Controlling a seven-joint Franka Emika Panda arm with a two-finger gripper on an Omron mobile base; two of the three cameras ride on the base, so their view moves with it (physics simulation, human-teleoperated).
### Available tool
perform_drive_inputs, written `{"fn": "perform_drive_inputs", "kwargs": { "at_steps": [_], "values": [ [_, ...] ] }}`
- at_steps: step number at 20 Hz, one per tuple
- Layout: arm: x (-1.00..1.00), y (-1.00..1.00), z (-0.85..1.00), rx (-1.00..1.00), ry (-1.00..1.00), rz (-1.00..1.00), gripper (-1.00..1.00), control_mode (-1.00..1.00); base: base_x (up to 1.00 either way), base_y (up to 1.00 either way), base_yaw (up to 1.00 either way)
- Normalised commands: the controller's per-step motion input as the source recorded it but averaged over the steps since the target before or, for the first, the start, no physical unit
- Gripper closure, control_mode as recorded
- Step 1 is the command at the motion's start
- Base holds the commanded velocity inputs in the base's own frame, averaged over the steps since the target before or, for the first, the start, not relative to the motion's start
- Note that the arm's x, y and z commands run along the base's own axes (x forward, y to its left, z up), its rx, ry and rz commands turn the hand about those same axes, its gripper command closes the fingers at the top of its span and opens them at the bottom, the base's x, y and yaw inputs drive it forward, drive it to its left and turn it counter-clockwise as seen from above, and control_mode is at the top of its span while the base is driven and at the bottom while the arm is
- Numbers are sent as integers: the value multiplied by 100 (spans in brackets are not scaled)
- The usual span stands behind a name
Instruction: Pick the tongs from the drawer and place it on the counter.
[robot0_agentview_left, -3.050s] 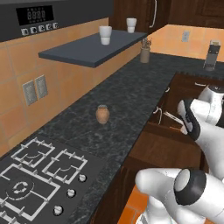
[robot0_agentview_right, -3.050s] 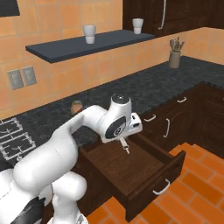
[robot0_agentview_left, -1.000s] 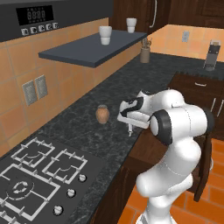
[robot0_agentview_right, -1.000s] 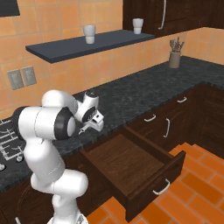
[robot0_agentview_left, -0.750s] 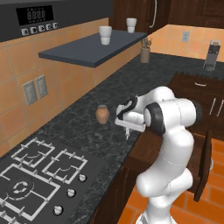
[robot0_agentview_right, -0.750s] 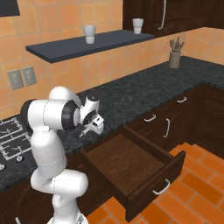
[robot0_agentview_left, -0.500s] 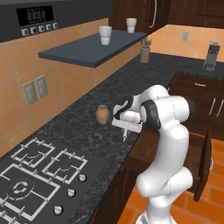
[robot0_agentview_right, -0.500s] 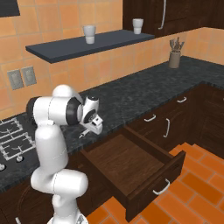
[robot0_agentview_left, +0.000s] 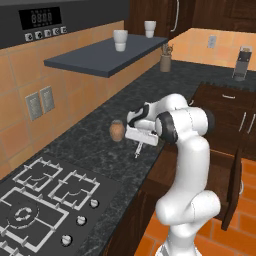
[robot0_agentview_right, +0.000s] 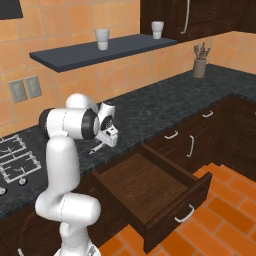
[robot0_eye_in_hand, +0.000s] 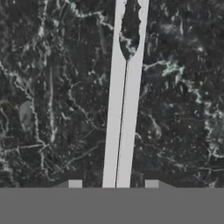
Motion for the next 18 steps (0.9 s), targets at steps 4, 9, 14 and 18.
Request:
{"fn": "perform_drive_inputs", "kwargs": {
  "at_steps": [4, 9, 14, 18],
  "values": [
    [-16, 0, 9, 0, -9, 0, -100, -100, 0, 0, 0],
    [-82, -21, 78, 0, -12, 0, -100, -100, 0, 0, 0],
    [-88, -54, 100, 0, 0, 0, -100, -100, 0, 0, 0],
    [-87, -86, 93, 0, 0, 0, -100, -100, 0, 0, 0]
  ]
}}
